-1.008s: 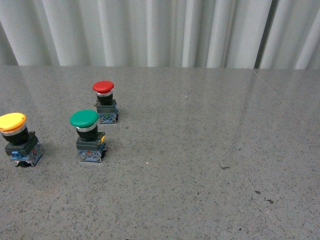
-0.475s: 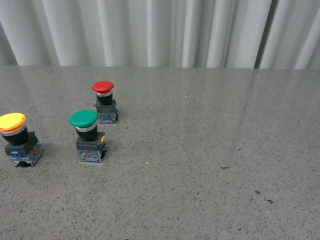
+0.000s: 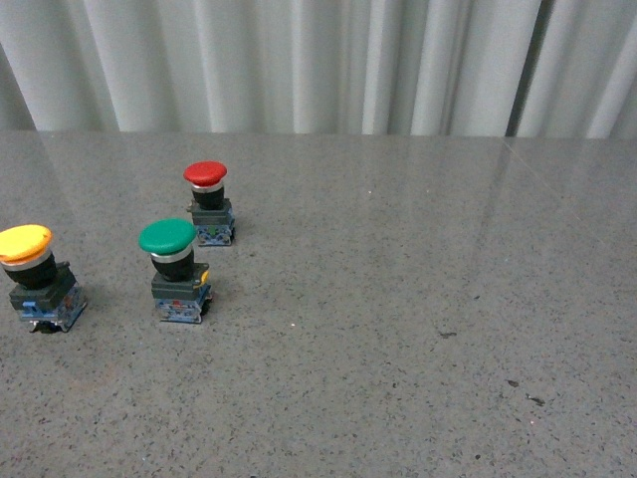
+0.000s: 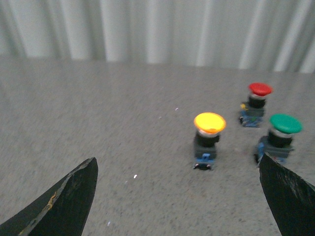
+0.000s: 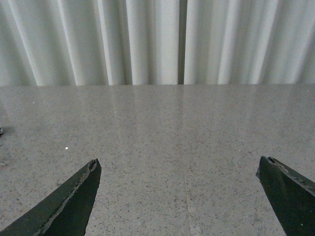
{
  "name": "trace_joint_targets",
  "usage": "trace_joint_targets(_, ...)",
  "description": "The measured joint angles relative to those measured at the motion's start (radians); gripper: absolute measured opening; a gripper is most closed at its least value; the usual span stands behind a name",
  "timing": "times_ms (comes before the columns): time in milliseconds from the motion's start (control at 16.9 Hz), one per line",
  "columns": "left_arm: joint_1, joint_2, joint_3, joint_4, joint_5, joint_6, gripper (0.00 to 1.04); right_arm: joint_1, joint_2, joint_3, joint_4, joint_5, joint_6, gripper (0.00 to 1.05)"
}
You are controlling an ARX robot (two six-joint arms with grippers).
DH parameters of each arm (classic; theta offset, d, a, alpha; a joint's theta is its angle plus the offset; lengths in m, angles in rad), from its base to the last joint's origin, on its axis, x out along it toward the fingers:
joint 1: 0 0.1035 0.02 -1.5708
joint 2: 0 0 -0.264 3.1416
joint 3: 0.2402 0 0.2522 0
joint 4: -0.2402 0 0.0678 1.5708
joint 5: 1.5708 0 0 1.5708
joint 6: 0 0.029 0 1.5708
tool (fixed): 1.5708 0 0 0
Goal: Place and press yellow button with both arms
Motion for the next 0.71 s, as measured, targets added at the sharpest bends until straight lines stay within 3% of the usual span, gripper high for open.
trace_joint_targets(59, -0.043, 0.144, 0.032, 0.064, -0.127, -0.017, 0.98, 0.0, 0.0, 0.0, 0.0, 0.001, 0.0, 0.98)
trace_joint_targets(178, 0.025, 0.422, 0.154, 0.298, -0.167, 0.005, 0.98, 0.0, 0.0, 0.0, 0.0, 0.0, 0.0, 0.98)
trace_joint_targets(237, 0.04, 0.571, 0.233, 0.408, -0.136, 0.023, 0.98, 0.0, 0.0, 0.0, 0.0, 0.0, 0.0, 0.98)
trace_joint_targets(356, 0.038, 0.829, 0.362, 0.475, -0.058, 0.026, 0.98, 0.0, 0.0, 0.0, 0.0, 0.0, 0.0, 0.98)
trace_joint_targets(475, 0.027, 1.063, 0.462, 0.423, 0.033, 0.017, 0.98, 0.0, 0.0, 0.0, 0.0, 0.0, 0.0, 0.98)
trace_joint_targets(712, -0.019, 1.317, 0.598, 0.401, 0.094, 0.018, 0.98, 0.0, 0.0, 0.0, 0.0, 0.0, 0.0, 0.98)
